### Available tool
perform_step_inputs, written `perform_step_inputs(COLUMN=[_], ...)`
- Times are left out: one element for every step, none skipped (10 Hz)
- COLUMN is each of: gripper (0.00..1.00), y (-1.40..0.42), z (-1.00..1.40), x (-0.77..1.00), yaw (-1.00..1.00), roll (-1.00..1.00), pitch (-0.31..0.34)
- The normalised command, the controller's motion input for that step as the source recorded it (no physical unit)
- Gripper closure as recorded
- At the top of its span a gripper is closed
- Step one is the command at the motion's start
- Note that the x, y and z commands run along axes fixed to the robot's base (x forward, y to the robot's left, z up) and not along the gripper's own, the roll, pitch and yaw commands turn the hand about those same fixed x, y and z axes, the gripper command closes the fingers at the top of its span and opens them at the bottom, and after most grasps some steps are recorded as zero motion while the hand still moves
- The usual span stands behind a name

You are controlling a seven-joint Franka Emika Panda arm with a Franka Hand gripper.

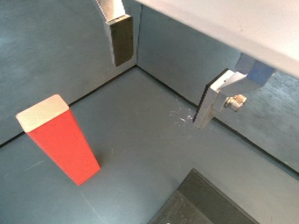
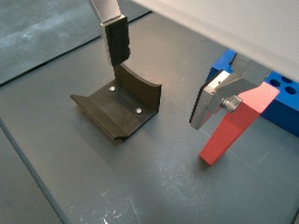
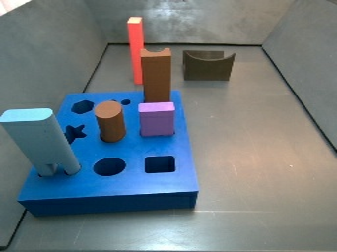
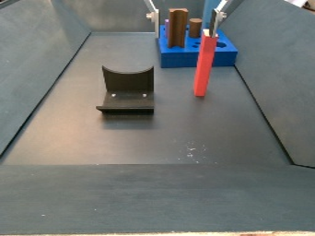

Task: Pick up the rectangle object. Move up. Move to above the board. Insert the rectangle object.
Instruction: Pick up the rectangle object.

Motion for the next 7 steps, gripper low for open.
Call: perform_step_inputs(gripper=[0.00,0.00,0.00,0.00,0.00,0.00,0.00], y=[-0.22,-0.63,-0.79,-0.62,-0.46,-0.24,-0.22], z=[-0.13,-0.43,-0.50,-0.36,-0.23,-0.13,-0.09], x=[-0.01,-0.20,-0.41,-0.50,-0.57,-0.61,-0.41], yaw=[0.00,0.10,0.18,0.15,0.04,0.00,0.00], roll=[0.00,0.00,0.00,0.00,0.00,0.00,0.00], pitch=[-0.053,-0.106,-0.111,-0.084,-0.056,-0.007,-0.019])
